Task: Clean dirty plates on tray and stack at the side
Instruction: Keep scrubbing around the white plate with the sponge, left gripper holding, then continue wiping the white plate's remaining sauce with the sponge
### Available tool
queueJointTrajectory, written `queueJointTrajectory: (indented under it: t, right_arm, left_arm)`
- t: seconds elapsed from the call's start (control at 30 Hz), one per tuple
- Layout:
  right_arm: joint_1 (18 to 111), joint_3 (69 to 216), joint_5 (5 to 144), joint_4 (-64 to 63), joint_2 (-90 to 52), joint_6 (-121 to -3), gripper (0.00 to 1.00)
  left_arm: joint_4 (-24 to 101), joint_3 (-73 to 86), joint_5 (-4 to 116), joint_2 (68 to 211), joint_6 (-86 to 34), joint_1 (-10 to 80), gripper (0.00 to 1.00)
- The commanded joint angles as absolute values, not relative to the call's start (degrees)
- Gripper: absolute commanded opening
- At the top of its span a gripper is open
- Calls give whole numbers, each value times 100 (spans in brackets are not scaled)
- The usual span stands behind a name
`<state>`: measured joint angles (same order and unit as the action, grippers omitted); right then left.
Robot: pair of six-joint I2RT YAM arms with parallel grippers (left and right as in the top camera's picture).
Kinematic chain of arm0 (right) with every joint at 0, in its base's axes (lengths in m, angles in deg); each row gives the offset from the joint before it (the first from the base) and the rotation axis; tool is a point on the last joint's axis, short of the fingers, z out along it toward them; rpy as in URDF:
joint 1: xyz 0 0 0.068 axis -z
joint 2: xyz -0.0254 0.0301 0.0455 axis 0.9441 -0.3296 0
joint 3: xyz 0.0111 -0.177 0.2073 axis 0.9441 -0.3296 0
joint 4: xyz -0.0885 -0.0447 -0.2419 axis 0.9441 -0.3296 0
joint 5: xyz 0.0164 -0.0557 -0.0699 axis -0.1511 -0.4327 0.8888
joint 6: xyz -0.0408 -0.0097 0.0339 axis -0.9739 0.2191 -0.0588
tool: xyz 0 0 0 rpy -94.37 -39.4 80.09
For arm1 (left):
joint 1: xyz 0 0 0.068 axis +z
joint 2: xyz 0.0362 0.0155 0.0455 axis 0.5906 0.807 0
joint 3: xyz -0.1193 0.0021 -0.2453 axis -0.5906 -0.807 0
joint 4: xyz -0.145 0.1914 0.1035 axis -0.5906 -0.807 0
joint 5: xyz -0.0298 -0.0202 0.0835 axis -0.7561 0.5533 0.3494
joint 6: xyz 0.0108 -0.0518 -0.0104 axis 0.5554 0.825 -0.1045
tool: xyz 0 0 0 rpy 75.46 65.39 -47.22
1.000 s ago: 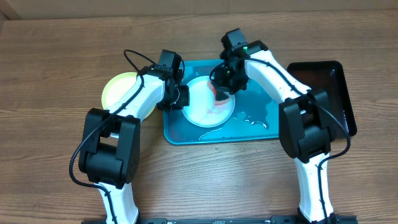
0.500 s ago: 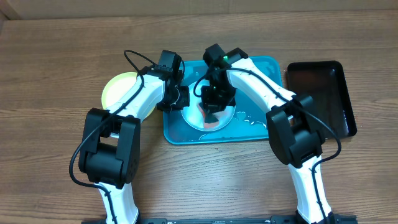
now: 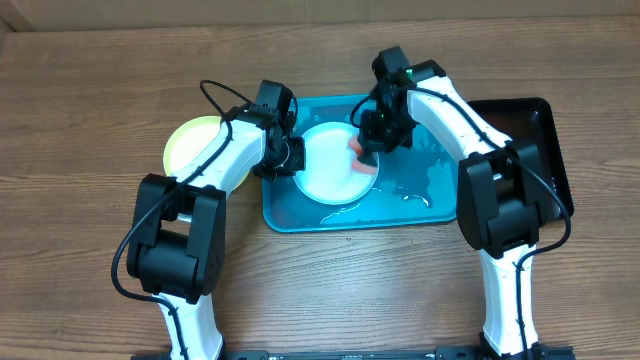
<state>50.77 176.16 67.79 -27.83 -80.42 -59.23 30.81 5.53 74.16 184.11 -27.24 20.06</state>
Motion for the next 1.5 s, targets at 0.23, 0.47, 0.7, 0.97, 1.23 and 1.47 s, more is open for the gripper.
queueJointTrajectory:
  t: [0.23,0.47,0.7,0.97,1.23,1.47]
  right_arm:
    - [4242,17651,6539,-2136,-7955,-5962,4]
    - [3936,17653,6452,-2975,-7953,-5964,4]
    - [4124,17653,6865,-3922,-7953,-6157,4]
    - [4633,17653,7422,-3673,-7953,-6113,4]
    - [4721,17653,7269,-2512,-7953,-6161,4]
    - [4471,17653,6102,-2025,-7953,-6310,4]
  left_arm:
    - [3027,590,7480,18485,-2776,1988,4]
    - [3025,590,7478,18485,-2778,1988,4]
    - [3027,590,7480,18485,-2778,1988,4]
    - [2979,590,7478,18485,-2800,1986,4]
    - [2961,590,7478,18485,-2800,1968,4]
    - [2961,590,7478,18485,-2798,1966,4]
